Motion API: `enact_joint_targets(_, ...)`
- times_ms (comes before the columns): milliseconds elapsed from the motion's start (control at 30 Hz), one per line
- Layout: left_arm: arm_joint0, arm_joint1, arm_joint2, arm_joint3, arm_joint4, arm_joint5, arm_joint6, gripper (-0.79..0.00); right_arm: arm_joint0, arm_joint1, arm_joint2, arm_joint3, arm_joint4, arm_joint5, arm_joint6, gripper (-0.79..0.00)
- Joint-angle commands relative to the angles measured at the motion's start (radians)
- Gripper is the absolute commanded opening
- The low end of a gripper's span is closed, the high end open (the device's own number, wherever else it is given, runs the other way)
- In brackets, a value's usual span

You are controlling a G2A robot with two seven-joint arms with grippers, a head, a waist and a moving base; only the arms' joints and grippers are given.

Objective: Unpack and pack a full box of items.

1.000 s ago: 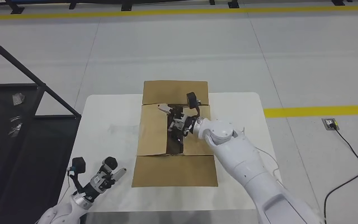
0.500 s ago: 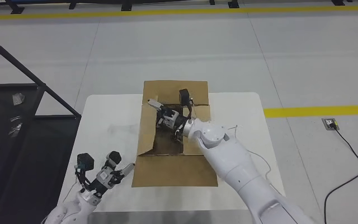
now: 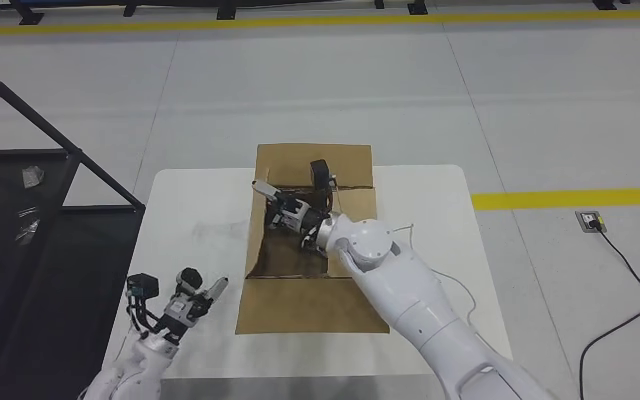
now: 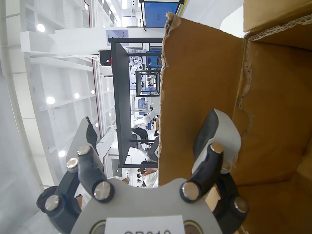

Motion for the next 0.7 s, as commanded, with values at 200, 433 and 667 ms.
enact_joint_targets(200,0.026,0.008,-0.073,-0.005,-0.069,-0.093,0.009,0.0,-0.022,-0.013,0.014,-0.032,0.023,-0.039,-0.032,0.0)
enact_joint_targets(433,0.041,0.014,-0.132,0.018,-0.152,-0.12,-0.002,0.0,-0.035,-0.047,-0.032,-0.051,0.011,-0.039,-0.096,0.0)
enact_joint_targets(667,0.025,0.017,-0.16,0.055,-0.116,-0.049,-0.023,0.0,-0.015,-0.085,-0.072,-0.01,-0.028,-0.07,-0.171,0.0)
